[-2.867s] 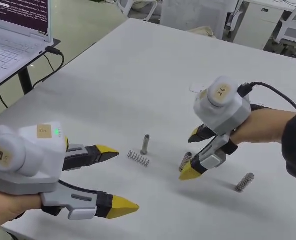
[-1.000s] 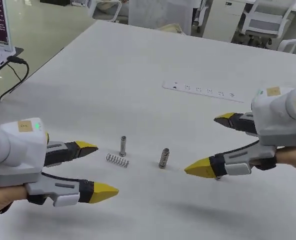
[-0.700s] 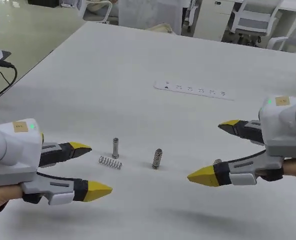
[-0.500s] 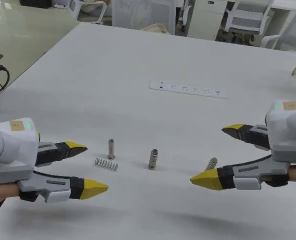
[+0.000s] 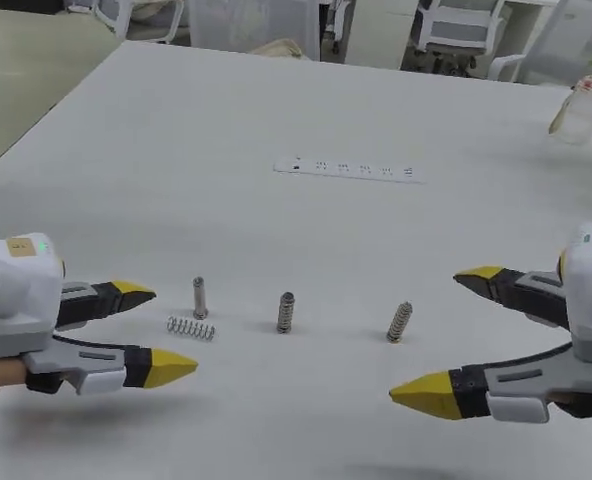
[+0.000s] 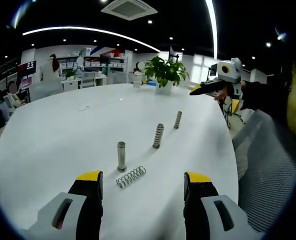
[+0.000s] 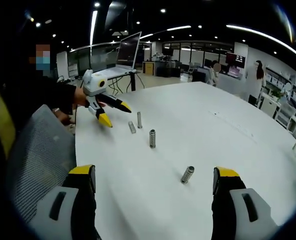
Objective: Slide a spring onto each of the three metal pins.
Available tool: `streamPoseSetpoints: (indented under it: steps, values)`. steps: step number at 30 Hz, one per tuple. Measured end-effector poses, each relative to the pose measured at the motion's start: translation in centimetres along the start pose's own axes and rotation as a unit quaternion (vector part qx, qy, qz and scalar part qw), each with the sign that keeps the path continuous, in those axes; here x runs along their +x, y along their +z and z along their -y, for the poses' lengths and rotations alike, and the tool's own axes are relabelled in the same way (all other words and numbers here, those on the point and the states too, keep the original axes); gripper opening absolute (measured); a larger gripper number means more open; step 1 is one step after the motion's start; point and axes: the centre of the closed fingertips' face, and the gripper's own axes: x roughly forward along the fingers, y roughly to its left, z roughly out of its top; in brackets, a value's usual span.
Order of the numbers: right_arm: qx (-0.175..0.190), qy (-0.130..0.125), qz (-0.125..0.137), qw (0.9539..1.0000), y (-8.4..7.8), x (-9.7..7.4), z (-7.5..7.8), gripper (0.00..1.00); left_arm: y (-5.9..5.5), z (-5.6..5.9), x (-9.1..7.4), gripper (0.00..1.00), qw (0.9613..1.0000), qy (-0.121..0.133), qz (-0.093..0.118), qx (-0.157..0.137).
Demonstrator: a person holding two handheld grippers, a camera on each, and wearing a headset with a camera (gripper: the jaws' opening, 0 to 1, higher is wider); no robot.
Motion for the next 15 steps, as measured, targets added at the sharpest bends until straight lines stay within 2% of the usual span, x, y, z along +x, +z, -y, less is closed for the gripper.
streamPoseSetpoints:
  steps: [7,15]
  values:
    - [0.014,-0.008,0.008,0.9998,-0.3,-1.2,-1.2,0.97,-0.2,-0.6,0.9,0.61,1.0,-0.004,-0.008,0.0]
    - [0.018,-0.015,0.016,0.9996,0.1,-1.8,-1.5,0.97,-1.3,-1.5,2.0,0.57,0.9997,-0.01,-0.024,0.002]
